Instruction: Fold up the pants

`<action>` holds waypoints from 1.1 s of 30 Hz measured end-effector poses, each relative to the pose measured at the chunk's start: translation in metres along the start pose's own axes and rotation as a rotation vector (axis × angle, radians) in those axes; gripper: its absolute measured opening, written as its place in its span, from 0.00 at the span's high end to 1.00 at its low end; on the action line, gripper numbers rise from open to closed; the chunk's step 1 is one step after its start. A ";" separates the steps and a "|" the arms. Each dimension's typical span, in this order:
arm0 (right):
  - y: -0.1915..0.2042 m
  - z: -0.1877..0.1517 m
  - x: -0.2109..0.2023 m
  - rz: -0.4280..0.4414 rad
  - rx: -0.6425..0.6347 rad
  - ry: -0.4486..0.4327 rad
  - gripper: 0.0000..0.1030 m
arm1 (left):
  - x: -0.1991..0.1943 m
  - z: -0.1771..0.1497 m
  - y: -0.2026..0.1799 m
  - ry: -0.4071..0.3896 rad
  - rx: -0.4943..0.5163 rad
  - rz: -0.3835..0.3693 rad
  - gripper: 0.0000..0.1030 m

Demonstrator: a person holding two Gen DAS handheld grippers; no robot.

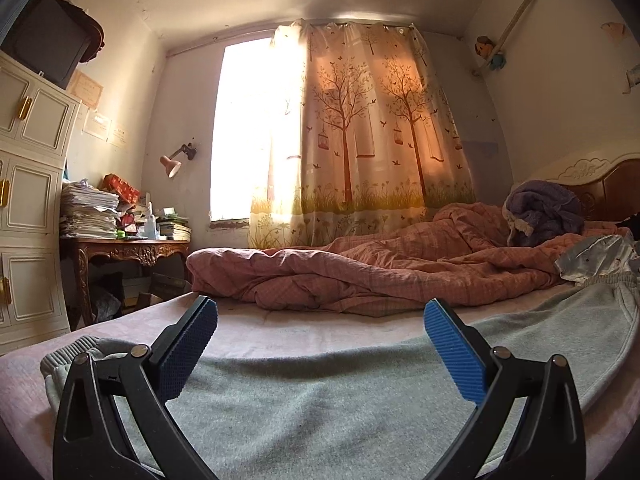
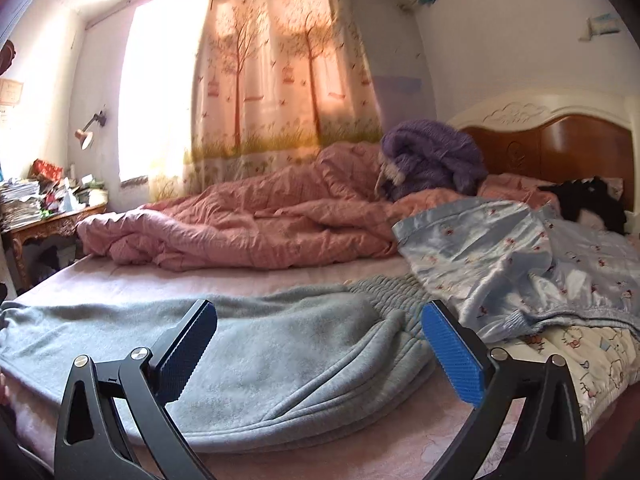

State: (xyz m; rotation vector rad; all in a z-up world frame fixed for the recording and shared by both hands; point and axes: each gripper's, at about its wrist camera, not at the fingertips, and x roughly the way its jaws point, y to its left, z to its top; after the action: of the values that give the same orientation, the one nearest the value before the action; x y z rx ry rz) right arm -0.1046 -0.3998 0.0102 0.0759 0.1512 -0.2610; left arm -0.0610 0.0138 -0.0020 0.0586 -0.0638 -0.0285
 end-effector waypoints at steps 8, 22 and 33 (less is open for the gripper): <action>0.017 -0.017 0.028 -0.060 0.011 -0.022 0.00 | 0.007 -0.008 -0.031 0.039 0.149 0.040 0.00; -0.066 -0.045 0.055 0.158 0.185 0.505 0.00 | 0.010 -0.010 -0.031 0.054 0.123 0.062 0.00; -0.091 -0.049 0.122 0.322 0.468 0.563 0.00 | 0.016 -0.012 -0.017 0.129 0.044 0.014 0.00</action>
State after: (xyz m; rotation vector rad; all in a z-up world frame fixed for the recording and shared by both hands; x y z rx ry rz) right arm -0.0185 -0.5140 -0.0624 0.6357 0.6303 0.0582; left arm -0.0445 -0.0031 -0.0137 0.1035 0.0638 -0.0095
